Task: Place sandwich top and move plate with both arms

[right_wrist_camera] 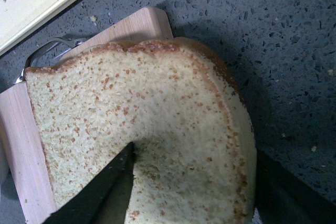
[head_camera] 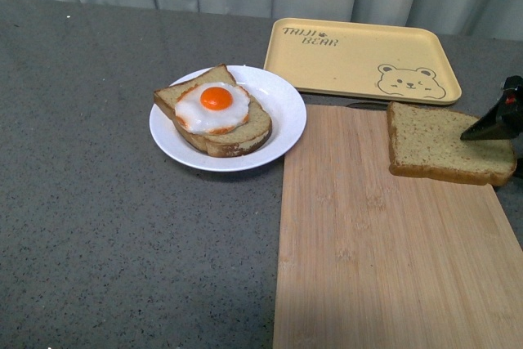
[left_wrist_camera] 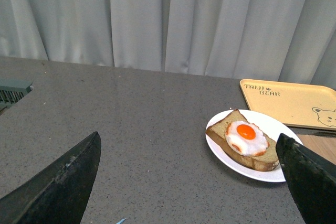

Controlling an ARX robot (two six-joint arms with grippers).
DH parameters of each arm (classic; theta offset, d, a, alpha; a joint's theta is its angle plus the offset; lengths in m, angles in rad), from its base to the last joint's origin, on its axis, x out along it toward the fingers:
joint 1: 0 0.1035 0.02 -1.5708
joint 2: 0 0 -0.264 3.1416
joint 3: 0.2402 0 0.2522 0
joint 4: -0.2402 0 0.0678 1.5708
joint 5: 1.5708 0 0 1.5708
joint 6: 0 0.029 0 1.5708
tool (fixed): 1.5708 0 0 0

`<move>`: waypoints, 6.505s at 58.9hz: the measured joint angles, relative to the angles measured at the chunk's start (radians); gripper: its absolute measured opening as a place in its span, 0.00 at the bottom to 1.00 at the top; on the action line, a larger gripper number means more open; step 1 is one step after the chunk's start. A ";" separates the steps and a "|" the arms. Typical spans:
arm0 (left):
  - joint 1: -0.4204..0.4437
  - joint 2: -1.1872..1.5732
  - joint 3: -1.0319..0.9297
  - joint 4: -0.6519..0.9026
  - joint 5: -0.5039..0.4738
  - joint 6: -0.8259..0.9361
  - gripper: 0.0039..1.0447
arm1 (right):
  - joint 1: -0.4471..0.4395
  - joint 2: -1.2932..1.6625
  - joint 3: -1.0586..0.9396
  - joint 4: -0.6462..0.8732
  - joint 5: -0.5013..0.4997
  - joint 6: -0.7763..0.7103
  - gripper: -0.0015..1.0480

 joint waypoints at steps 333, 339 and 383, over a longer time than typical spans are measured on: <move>-0.169 1.537 0.400 0.470 0.141 -0.631 0.94 | 0.177 -2.131 -1.066 0.018 0.452 -0.363 0.91; -0.181 1.685 0.465 0.529 0.150 -0.766 0.94 | 0.177 -2.131 -1.066 0.018 0.452 -0.363 0.91; -0.312 2.049 0.798 0.424 0.062 -1.005 0.61 | 0.177 -2.131 -1.066 0.018 0.452 -0.363 0.91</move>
